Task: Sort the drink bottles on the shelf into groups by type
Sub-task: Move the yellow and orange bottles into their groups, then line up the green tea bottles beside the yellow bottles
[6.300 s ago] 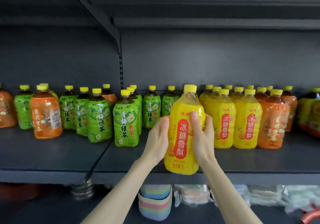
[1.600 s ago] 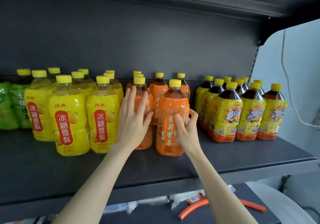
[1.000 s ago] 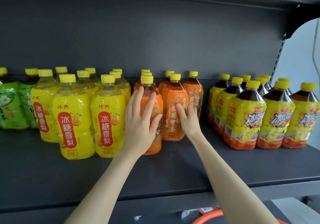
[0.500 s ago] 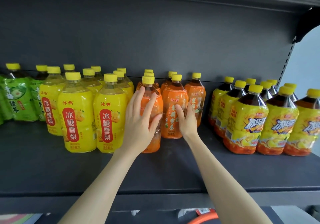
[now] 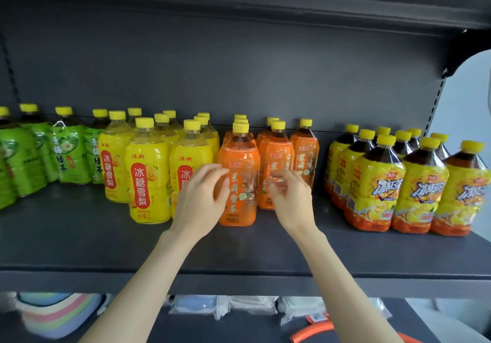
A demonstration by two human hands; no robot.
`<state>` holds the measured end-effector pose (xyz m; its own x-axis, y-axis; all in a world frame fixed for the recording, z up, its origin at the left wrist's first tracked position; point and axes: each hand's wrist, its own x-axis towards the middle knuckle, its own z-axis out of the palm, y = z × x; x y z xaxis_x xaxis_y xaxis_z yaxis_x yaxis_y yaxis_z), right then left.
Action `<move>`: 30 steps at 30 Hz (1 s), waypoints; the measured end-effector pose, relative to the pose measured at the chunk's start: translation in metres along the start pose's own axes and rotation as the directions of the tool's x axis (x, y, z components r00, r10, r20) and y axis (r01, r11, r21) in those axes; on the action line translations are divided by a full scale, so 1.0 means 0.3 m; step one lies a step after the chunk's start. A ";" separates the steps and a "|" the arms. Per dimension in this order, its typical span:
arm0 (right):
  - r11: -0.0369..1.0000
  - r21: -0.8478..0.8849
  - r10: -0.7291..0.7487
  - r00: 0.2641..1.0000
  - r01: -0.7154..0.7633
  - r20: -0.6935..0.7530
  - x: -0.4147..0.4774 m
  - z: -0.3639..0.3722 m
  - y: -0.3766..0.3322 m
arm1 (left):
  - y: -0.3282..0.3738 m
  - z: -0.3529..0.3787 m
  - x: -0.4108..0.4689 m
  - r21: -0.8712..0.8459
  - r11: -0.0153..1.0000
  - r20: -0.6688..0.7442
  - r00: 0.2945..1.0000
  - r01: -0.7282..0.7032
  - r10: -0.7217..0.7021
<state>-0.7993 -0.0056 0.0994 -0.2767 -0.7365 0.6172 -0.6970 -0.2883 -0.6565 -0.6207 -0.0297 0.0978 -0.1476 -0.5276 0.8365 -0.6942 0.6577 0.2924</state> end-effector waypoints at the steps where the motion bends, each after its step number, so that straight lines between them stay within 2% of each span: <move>1: 0.999 0.007 -0.034 0.999 0.034 0.004 -0.019 0.008 -0.031 | -0.016 -0.027 -0.016 -0.013 1.000 -0.016 1.000 0.001 -0.001; 5: 0.993 0.036 -0.115 0.993 0.114 0.029 -0.088 0.081 -0.134 | -0.117 -0.125 -0.081 -0.039 0.998 -0.104 0.993 0.052 -0.055; 9: 0.991 0.064 -0.121 0.992 0.118 0.046 -0.131 0.208 -0.218 | -0.266 -0.205 -0.120 -0.060 0.970 -0.209 0.947 0.235 -0.243; 11: 0.993 0.045 -0.111 0.993 0.110 0.028 -0.143 0.272 -0.250 | -0.337 -0.230 -0.119 -0.103 0.929 -0.172 0.913 0.356 -0.370; 13: 0.996 -0.026 -0.081 0.997 0.081 0.012 -0.149 0.330 -0.276 | -0.398 -0.245 -0.105 -0.164 0.891 -0.047 0.898 0.424 -0.437; 15: 0.993 -0.110 -0.043 0.999 0.044 0.003 -0.158 0.379 -0.299 | -0.438 -0.245 -0.093 -0.202 0.875 0.083 0.898 0.440 -0.432; 17: 0.986 -0.168 0.000 1.000 0.000 0.002 -0.163 0.417 -0.316 | -0.459 -0.233 -0.085 -0.218 0.877 0.137 0.904 0.427 -0.406; 21: 0.962 -0.272 0.025 1.000 -0.028 -0.015 -0.162 0.456 -0.325 | -0.469 -0.222 -0.086 -0.214 0.885 0.095 0.910 0.415 -0.404; 30: 0.948 -0.313 0.043 0.999 -0.049 -0.027 -0.154 0.458 -0.321 | -0.476 -0.222 -0.084 -0.167 0.893 0.091 0.909 0.417 -0.407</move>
<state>-0.6287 -0.0279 0.0746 -0.3239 -0.7317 0.5997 -0.8548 -0.0453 -0.5170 -0.4709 -0.0744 0.0657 0.0847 -0.7961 0.5992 -0.5639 0.4575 0.6875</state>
